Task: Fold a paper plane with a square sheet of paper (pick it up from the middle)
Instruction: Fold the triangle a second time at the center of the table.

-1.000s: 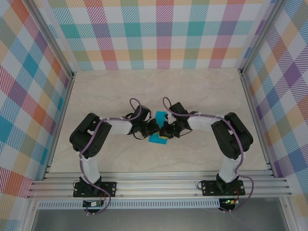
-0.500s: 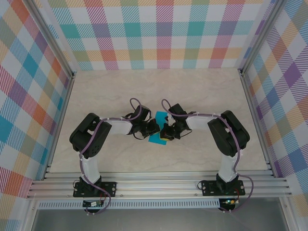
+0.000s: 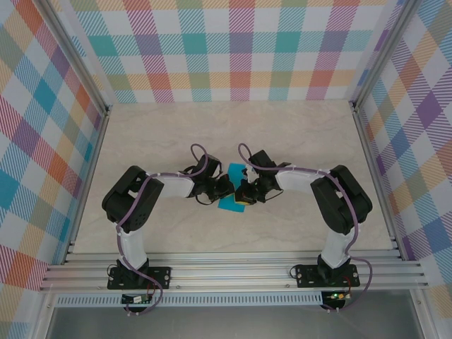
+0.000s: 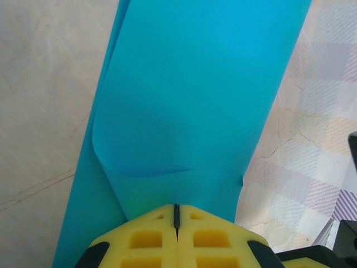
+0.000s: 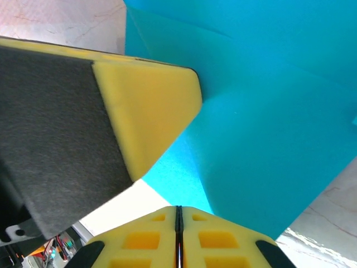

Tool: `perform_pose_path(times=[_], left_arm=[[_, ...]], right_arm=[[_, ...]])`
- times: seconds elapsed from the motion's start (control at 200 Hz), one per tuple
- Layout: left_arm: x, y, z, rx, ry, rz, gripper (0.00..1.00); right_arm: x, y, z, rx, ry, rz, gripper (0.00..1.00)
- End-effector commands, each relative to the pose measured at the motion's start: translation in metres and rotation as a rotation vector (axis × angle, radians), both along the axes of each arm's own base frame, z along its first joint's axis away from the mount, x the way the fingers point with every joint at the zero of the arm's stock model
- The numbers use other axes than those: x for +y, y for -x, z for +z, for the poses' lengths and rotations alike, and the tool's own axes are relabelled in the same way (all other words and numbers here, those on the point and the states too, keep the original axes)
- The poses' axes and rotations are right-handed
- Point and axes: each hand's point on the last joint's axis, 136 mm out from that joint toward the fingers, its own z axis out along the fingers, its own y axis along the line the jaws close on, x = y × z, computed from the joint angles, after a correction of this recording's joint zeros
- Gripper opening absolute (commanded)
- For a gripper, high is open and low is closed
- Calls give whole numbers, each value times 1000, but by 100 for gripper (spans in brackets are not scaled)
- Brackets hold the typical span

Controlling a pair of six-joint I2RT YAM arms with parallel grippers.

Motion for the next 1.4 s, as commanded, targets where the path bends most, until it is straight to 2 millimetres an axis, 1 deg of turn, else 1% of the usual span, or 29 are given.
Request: perform_pose_path(times=[0.0,0.065,0.18,0.24,0.305,0.38,0.59,0.72,0.81,0.885,1.015,1.115,1.185,1.29,1.395], left_arm=[[15,15,-26,70,-78,-4,0],[15,15,-25,70,-78,-3,0],[15,16,-26,70,-80,-5,0],[15,16,-26,71,-81,-4,0],[16,16,-26,73,-81,-3,0],[16,16,-27,71,-82,-3,0],[15,16,-25,69,-78,-3,0],[14,16,-25,69,-75,-5,0],[13,15,-24,70,-71,-6,0],[13,16,-25,72,-71,-6,0],[14,16,-24,71,-70,-6,0],[14,16,-25,71,-73,-7,0],[15,16,-25,71,-75,-8,0],[16,17,-26,73,-78,-6,0],[17,18,-27,75,-84,-5,0]], right_arm=[[-8,16,-19,51,43,27,8],[-16,20,-30,55,80,19,8],[-25,27,-42,56,115,25,8],[-28,29,-44,49,122,30,8],[-29,28,-42,34,125,37,8],[-24,25,-30,4,92,49,8],[-7,14,12,-97,-15,72,9],[4,13,21,-124,-53,101,8],[9,14,16,-108,-48,113,7],[9,17,6,-96,-29,117,7],[0,22,-14,-82,19,109,6],[-10,29,-29,-67,54,109,6],[-13,35,-36,-55,55,112,6],[-13,39,-37,-49,32,109,6],[-11,40,-29,-61,-4,105,7]])
